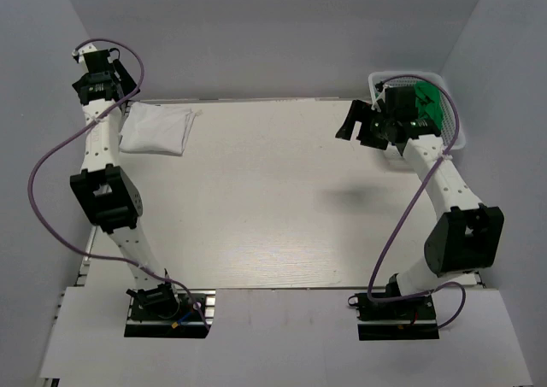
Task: Fold and stack the t-shirts
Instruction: Put the neatly folded tshirt into the corner of the board with the left arm
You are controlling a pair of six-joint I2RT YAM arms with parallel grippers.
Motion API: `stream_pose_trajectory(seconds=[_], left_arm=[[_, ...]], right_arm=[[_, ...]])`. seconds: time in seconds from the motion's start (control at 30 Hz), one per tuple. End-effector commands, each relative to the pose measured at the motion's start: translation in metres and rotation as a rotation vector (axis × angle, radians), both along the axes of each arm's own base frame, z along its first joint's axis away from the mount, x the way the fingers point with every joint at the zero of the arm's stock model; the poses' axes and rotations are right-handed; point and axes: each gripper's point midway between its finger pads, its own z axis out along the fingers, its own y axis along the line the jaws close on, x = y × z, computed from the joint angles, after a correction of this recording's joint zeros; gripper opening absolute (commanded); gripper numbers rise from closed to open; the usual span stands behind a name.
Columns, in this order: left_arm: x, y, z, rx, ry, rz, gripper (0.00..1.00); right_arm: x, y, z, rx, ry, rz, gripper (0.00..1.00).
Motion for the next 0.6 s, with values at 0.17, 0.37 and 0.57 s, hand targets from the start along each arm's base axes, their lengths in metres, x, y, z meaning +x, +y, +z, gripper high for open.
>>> stream_pose_trajectory(seconds=[0.17,0.37,0.57], left_arm=[[-0.120,-0.177,-0.049,-0.402,0.125,-0.357,1.00],[-0.235,-0.230,-0.070,-0.428,0.146,-0.512,1.00],[-0.272,-0.231,-0.049,-0.425,0.022,-0.517,1.00]], right_arm=[[-0.058,-0.009,-0.036,0.003,0.020,0.007,0.90],[-0.103,-0.018,-0.030,0.018,-0.118,0.000,0.90],[-0.135,-0.020,-0.037,0.071,-0.186,-0.019,0.90]])
